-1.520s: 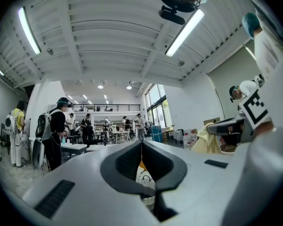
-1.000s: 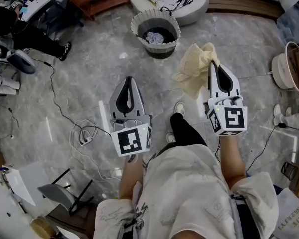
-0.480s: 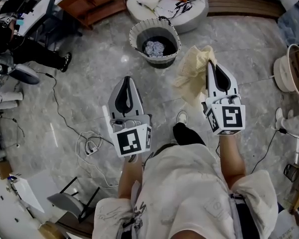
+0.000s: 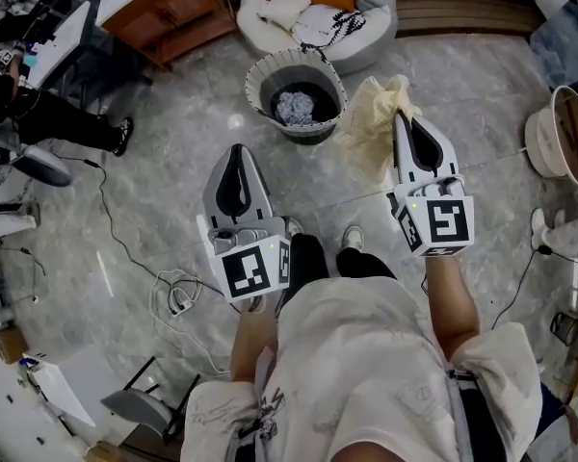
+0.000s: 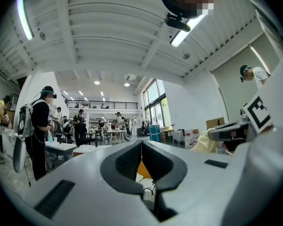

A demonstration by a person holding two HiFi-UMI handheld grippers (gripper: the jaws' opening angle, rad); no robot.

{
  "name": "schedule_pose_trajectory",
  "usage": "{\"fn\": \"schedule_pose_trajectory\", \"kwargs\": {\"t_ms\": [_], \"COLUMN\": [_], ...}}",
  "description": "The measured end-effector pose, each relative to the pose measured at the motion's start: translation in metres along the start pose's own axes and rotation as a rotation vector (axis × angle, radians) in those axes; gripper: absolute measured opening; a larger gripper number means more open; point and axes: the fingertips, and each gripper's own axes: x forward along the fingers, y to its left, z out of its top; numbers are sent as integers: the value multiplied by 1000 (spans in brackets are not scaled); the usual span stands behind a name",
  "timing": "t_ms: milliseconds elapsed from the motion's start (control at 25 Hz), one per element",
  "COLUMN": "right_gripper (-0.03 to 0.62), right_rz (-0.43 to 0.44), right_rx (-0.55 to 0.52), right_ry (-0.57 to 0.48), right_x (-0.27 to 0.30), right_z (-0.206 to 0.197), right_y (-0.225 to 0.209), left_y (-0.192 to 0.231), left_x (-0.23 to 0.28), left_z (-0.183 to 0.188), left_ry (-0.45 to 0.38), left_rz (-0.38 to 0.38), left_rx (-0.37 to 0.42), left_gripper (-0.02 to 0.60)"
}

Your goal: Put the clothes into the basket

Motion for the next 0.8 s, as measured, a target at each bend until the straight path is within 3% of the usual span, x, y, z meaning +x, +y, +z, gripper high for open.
{"fn": "schedule_pose_trajectory", "kwargs": {"t_ms": [240,480,800], "right_gripper": [-8,-8,-8], "right_rz": [-74,-159,-254], "right_rx": [-19,-9,-23], "right_ry": [4,21,5], "right_x": [33,78,121], "right_z": [4,14,36], "right_y": [24,44,81], "left_y": [45,84,135], "left_x": [28,76,115], "left_z": [-15,-17,-20], "left_ry": [-7,-24,-35], "left_rz": [-48,-156,-254], "left_rx": [-21,0,-30], "left_gripper": [5,5,5]}}
